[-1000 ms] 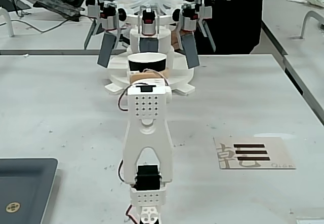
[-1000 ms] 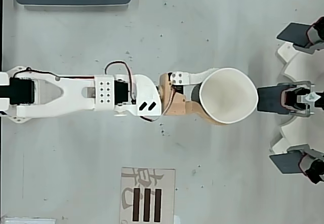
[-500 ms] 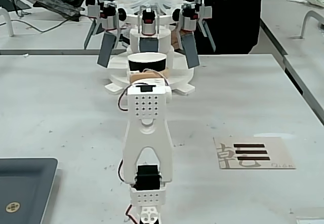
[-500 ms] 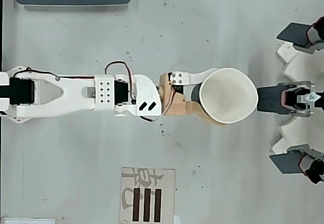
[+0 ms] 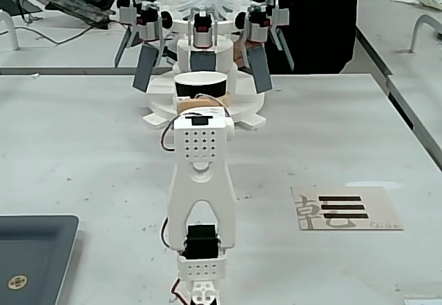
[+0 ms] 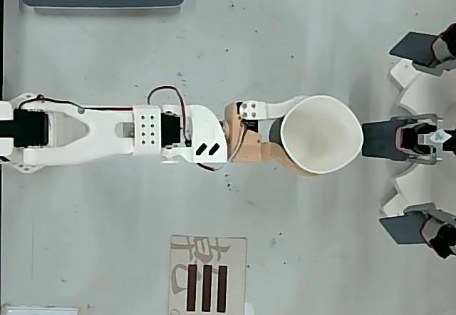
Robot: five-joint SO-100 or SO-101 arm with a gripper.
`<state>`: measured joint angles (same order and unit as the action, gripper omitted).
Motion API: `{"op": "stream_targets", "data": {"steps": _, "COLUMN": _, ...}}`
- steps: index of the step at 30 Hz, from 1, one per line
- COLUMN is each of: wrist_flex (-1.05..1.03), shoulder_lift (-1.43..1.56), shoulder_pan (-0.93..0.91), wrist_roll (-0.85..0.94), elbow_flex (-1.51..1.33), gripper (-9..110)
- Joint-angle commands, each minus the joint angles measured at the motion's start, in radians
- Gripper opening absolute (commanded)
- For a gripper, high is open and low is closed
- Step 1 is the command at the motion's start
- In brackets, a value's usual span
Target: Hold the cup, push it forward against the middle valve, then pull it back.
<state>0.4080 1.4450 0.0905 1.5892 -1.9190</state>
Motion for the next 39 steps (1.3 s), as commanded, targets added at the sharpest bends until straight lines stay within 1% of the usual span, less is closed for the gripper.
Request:
{"op": "stream_targets", "data": {"steps": 1, "wrist_flex": 0.015, "shoulder_lift": 0.0, "shoulder_pan": -0.006, "wrist_roll": 0.003, "elbow_flex": 0.072, "gripper": 5}}
{"op": "stream_targets", "data": {"steps": 4, "wrist_flex": 0.0, "shoulder_lift": -0.055, "shoulder_pan": -0.006, "wrist_roll": -0.002, "elbow_flex": 0.138, "gripper": 5}}
{"op": "stream_targets", "data": {"steps": 12, "wrist_flex": -0.078, "shoulder_lift": -0.311, "shoulder_pan": -0.005, "wrist_roll": 0.002, "elbow_flex": 0.459, "gripper": 5}}
{"op": "stream_targets", "data": {"steps": 19, "wrist_flex": -0.216, "shoulder_lift": -0.554, "shoulder_pan": -0.005, "wrist_roll": 0.002, "elbow_flex": 0.828, "gripper": 5}}
{"op": "stream_targets", "data": {"steps": 22, "wrist_flex": -0.242, "shoulder_lift": -0.603, "shoulder_pan": -0.005, "wrist_roll": 0.0, "elbow_flex": 0.893, "gripper": 5}}
{"op": "stream_targets", "data": {"steps": 27, "wrist_flex": -0.218, "shoulder_lift": -0.558, "shoulder_pan": -0.005, "wrist_roll": 0.003, "elbow_flex": 0.818, "gripper": 5}}
{"op": "stream_targets", "data": {"steps": 33, "wrist_flex": -0.074, "shoulder_lift": -0.272, "shoulder_pan": -0.006, "wrist_roll": 0.002, "elbow_flex": 0.417, "gripper": 5}}
{"op": "stream_targets", "data": {"steps": 39, "wrist_flex": -0.005, "shoulder_lift": -0.021, "shoulder_pan": -0.006, "wrist_roll": 0.002, "elbow_flex": 0.098, "gripper": 5}}
